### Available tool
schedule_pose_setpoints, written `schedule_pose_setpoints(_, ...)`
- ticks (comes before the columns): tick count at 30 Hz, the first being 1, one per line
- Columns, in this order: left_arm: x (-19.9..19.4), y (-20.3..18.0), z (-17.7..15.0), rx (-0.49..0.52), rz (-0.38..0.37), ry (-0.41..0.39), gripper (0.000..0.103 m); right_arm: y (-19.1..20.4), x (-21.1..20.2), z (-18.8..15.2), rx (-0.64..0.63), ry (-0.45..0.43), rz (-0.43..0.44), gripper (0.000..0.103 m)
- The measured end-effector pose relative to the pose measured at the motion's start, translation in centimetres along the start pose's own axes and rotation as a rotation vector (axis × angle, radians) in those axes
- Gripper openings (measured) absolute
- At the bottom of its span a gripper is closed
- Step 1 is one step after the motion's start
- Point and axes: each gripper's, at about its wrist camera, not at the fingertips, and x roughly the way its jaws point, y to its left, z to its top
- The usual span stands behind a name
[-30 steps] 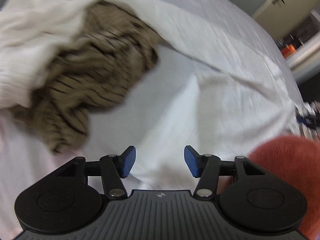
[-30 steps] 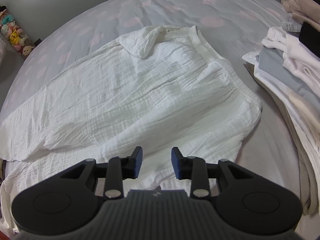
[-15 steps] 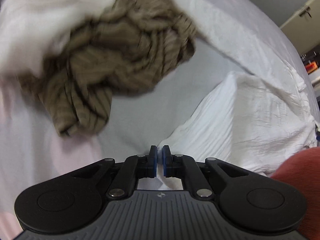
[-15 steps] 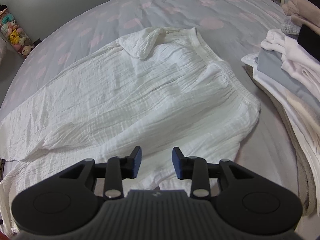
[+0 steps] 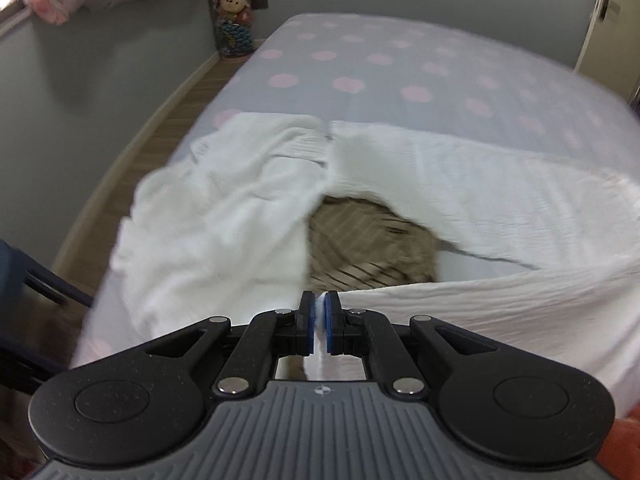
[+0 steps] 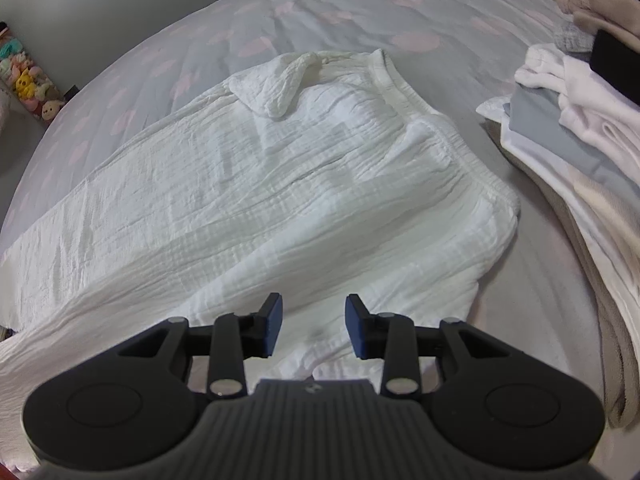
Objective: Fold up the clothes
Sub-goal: 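Grasp the garment with the left gripper and smooth it flat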
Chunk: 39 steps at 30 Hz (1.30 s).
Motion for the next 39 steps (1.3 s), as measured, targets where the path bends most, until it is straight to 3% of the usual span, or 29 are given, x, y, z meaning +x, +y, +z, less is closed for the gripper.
schedule_pose_setpoints(5,4.9,-0.9,1.2,0.033,0.040,0.079,0.004,-1.6,-0.2,0.3,0.080,-0.010,0.022,0.038)
schedule_pose_setpoints(7,6.5,-1.3,1.4,0.036,0.047,0.099,0.008,-2.4,-0.6,0.5,0.108,-0.012,0.026,0.038)
schedule_pose_setpoints(12,6.2,-2.2,0.9,0.065,0.085,0.078,0.020,-4.1,-1.7,1.2,0.089,-0.021,-0.024,0.038)
schedule_pose_setpoints(18,4.1,-2.8,-2.2,0.094,-0.010,0.089,0.022,-7.4,-1.6,1.8,0.114,-0.006,-0.094,0.038)
schedule_pose_setpoints(21,3.5,-3.5,-4.6,0.121,-0.062,0.100,0.022,-7.8,-0.9,1.8,0.127,0.011,-0.085,0.046)
schedule_pose_setpoints(25,3.6,-4.6,-7.4,0.136,-0.111,0.145,0.026,-8.0,0.1,1.8,0.139,0.038,-0.066,0.045)
schedule_pose_setpoints(26,3.7,-4.9,-7.9,0.141,-0.116,0.155,0.027,-8.0,0.4,1.8,0.142,0.044,-0.062,0.042)
schedule_pose_setpoints(29,3.7,-5.3,-9.2,0.155,-0.134,0.175,0.031,-8.2,1.1,1.8,0.150,0.064,-0.047,0.015)
schedule_pose_setpoints(30,3.7,-5.4,-9.5,0.162,-0.140,0.179,0.034,-8.2,1.4,1.8,0.153,0.071,-0.043,0.013)
schedule_pose_setpoints(32,3.6,-5.8,-10.2,0.188,-0.147,0.184,0.040,-7.9,0.9,1.6,0.127,0.072,-0.062,0.010)
schedule_pose_setpoints(39,4.1,-5.7,-12.7,0.270,-0.142,0.226,0.044,-9.0,-1.9,-0.6,0.060,0.108,-0.158,0.009)
